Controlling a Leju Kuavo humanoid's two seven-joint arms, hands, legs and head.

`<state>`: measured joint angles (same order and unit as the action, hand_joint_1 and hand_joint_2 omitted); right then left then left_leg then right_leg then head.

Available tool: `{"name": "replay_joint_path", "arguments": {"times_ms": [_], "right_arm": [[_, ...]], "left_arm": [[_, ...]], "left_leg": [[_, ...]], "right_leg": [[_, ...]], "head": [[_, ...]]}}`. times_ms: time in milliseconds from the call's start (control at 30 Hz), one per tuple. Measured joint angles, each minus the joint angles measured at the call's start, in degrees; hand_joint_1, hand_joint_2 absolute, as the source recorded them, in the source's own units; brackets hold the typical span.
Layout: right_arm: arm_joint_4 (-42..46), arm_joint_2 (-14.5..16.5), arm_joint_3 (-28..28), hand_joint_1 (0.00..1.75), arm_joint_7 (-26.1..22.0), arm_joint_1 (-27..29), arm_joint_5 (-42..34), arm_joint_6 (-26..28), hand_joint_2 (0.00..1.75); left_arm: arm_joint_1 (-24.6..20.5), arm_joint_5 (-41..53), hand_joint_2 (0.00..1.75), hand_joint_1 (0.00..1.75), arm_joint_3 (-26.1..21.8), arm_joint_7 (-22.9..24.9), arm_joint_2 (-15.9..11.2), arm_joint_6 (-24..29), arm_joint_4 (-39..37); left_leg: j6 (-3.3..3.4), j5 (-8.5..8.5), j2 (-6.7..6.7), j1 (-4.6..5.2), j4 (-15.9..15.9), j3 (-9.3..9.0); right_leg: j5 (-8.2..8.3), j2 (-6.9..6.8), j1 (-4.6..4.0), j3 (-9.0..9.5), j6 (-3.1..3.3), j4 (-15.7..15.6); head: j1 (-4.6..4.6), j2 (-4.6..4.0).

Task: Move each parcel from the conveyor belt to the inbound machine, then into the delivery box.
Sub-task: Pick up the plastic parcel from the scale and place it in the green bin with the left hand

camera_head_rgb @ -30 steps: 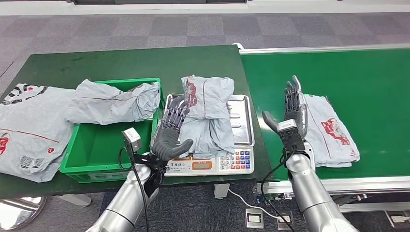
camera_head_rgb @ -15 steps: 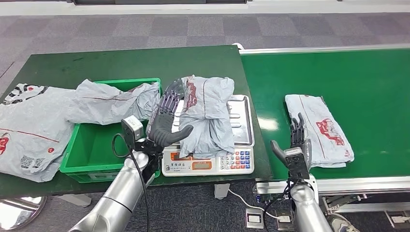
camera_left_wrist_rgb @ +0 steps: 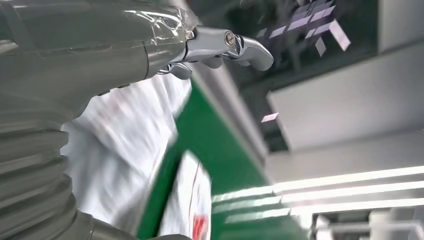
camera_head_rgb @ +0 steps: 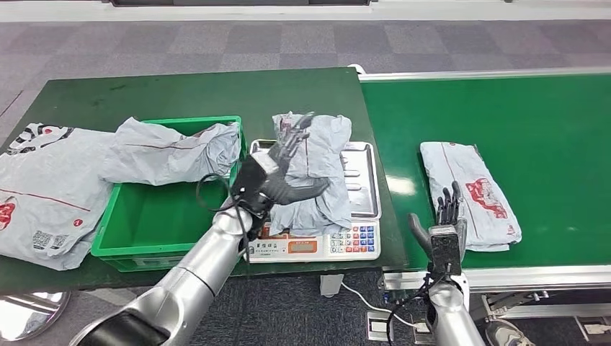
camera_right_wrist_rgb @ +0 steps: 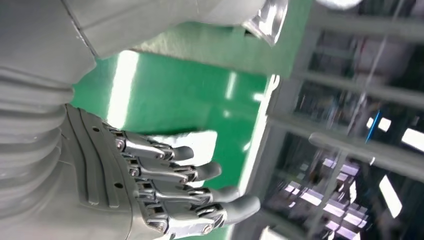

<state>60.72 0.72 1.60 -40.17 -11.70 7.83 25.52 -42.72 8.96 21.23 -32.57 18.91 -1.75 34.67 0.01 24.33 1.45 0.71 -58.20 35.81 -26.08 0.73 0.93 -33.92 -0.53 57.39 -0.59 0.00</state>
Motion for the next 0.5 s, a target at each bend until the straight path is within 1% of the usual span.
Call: {"name": "replay_joint_path", "arguments": {"times_ms": [100, 167, 333, 500], "right_arm": [[-1.4, 0.3, -1.0, 0.00, 0.0, -0.5, -1.6, 2.5, 1.75], [-2.7, 0.3, -1.7, 0.00, 0.0, -1.1, -2.3, 3.5, 1.75], [-5.3, 0.3, -2.8, 0.00, 0.0, -2.8, -2.9, 3.6, 1.75], [-6.0, 0.3, -4.0, 0.00, 0.0, -3.2, -3.0, 4.3, 1.75]], "left_arm": [[-3.0, -4.9, 1.75, 0.00, 5.4, 8.0, 1.3, -0.8, -3.8], [-4.4, -6.4, 1.75, 0.00, 8.4, 12.5, 1.6, -0.8, -6.1], [-6.4, -4.7, 1.75, 0.00, 14.4, 23.6, 1.8, 0.2, -11.9], [-7.5, -0.4, 1.75, 0.00, 18.3, 28.5, 1.4, 2.3, -15.2]], "left_leg": [[0.01, 0.02, -0.14, 0.03, 0.0, -0.02], [0.01, 0.02, -0.17, 0.03, 0.0, -0.02], [0.00, 0.01, -0.15, 0.01, 0.0, -0.04], [0.00, 0.02, -0.15, 0.00, 0.0, -0.04]], "right_leg": [[0.03, 0.12, 0.03, -0.03, -0.04, 0.0], [0.03, 0.12, 0.03, -0.04, -0.04, 0.0], [0.02, 0.12, 0.01, -0.03, -0.03, 0.0], [0.02, 0.12, 0.00, -0.02, -0.02, 0.0]], "head": [[0.00, 0.00], [0.00, 0.00], [0.00, 0.00], [0.00, 0.00]]}}
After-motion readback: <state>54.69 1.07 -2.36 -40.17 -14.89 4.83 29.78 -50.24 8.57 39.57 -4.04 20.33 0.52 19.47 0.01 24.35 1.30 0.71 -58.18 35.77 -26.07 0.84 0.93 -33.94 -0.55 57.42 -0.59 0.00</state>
